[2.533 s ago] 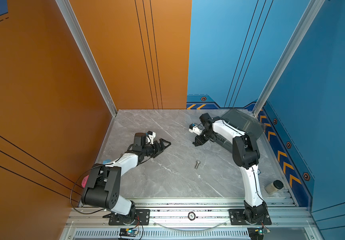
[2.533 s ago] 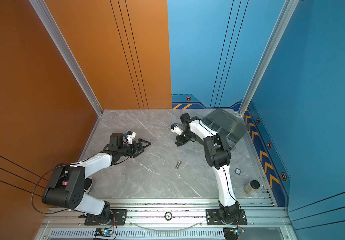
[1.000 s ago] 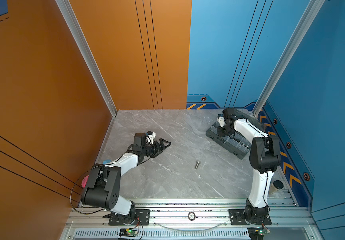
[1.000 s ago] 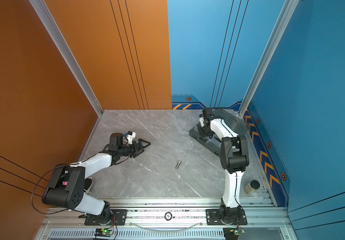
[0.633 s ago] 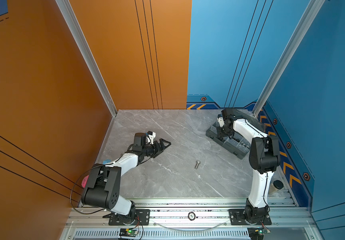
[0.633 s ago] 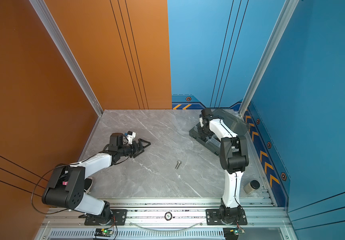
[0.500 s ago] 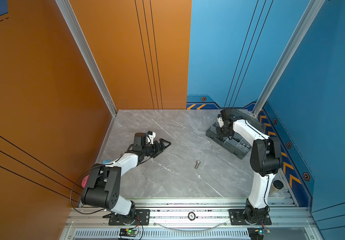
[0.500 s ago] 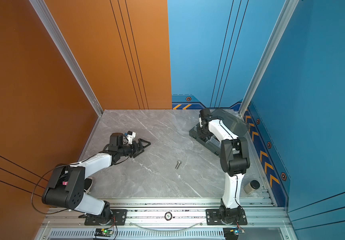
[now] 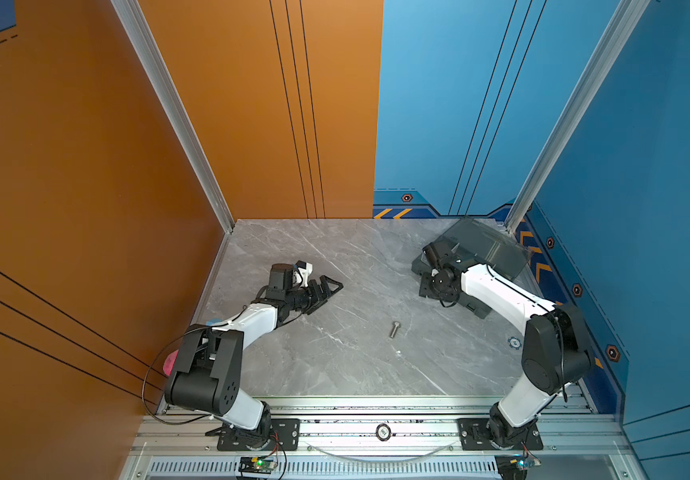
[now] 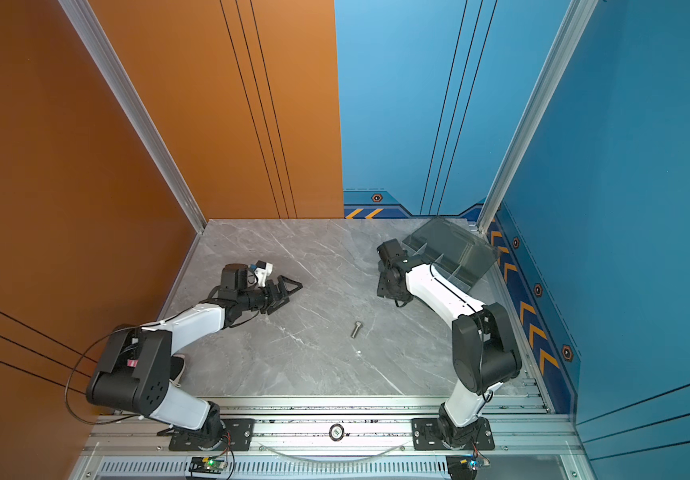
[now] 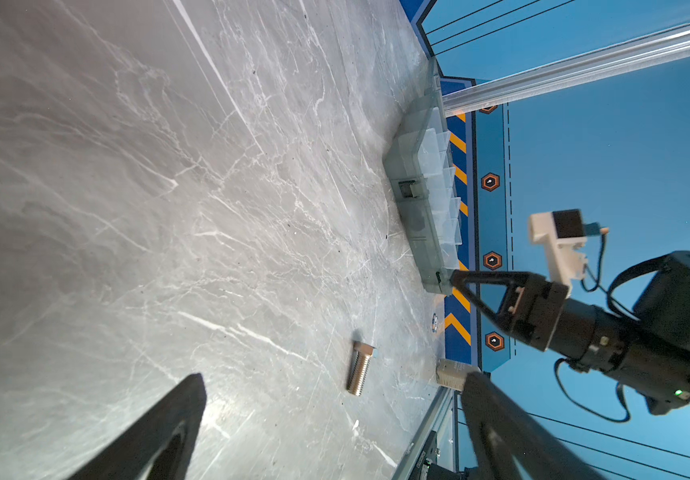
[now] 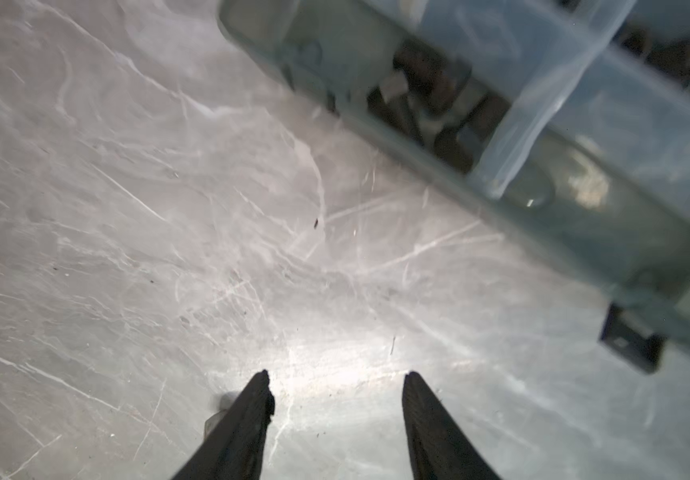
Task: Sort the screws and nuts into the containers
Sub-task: 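Move the right gripper over the silver hex bolt on the table, then lower the right gripper around the silver hex bolt and close it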
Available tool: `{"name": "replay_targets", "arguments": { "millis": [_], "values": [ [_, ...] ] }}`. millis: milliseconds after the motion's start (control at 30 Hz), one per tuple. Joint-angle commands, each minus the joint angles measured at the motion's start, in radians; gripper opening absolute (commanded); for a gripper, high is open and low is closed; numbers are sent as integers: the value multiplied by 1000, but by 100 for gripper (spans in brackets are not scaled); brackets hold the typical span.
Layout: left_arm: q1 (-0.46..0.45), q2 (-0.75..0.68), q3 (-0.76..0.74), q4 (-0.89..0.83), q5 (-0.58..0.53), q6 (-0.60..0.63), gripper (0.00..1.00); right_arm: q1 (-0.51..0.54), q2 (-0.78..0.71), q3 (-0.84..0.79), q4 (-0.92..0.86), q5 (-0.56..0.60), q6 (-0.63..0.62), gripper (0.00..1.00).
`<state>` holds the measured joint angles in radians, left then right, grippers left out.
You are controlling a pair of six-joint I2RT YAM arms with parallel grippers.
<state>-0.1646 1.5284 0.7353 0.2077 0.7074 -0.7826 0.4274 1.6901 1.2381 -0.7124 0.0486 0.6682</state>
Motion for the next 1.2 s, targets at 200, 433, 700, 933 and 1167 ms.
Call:
{"name": "replay_targets", "arguments": {
  "millis": [200,433,700,933,1167],
  "values": [
    [-5,9,17,-27,4,34,98,171,-8,-109,148,-44,388,56],
    [-2,-1,8,-28,12,46,98,219,50,-94,151,-40,455,57],
    [6,-11,-4,-26,18,52,98,241,96,-78,139,-38,479,57],
    [13,-13,-14,-19,24,54,98,249,131,-64,129,-40,479,56],
    [18,-12,-20,-15,27,54,98,252,170,-57,137,-51,478,55]
  ]
}}
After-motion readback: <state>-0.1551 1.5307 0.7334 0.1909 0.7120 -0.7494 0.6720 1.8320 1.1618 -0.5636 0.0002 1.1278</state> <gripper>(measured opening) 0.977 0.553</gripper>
